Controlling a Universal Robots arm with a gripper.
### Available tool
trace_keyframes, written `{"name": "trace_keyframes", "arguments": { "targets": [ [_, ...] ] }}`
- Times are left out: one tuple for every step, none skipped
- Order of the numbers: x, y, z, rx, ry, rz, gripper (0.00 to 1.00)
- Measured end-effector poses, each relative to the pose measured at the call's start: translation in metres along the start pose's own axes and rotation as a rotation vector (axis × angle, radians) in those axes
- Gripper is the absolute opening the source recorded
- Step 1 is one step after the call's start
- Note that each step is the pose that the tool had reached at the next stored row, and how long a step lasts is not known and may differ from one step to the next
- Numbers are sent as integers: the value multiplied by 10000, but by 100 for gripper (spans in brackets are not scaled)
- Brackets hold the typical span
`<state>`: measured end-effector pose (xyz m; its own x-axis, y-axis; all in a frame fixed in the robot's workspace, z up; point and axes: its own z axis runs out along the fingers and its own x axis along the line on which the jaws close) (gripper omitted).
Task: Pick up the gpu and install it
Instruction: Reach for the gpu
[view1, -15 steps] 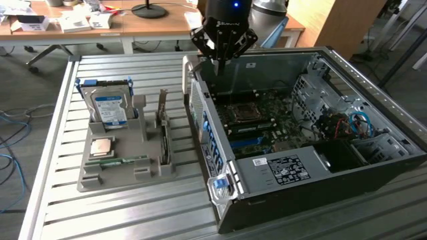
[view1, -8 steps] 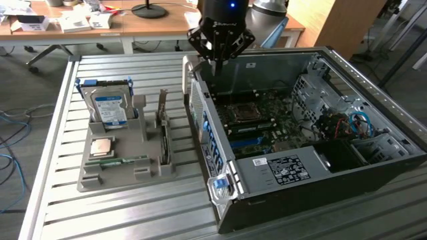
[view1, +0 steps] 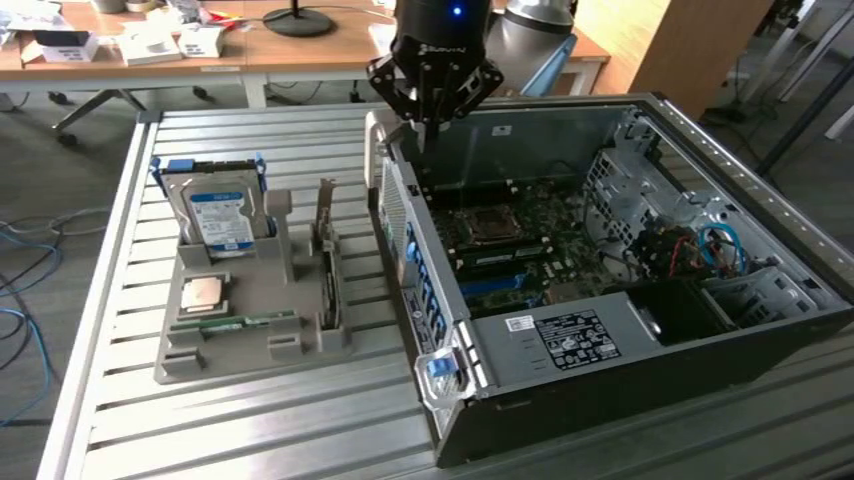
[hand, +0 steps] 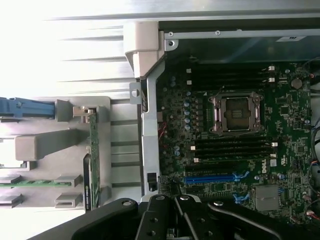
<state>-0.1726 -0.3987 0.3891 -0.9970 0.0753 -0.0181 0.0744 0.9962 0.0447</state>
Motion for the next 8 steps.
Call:
{"name": "trace_keyframes", "arguments": {
  "targets": [
    [8,-1,0,1,3,-1,11],
    [16,-1,2,1,5,0,11],
    [24,-2,3,1,8,0,11],
    [33,-2,4,1,11,0,11],
    [41,-3,5,2,14,1,11],
    [49,-4,6,2,16,1,11],
    [56,-4,6,2,20,1,11],
    [64,-5,8,2,22,1,11]
  ]
}}
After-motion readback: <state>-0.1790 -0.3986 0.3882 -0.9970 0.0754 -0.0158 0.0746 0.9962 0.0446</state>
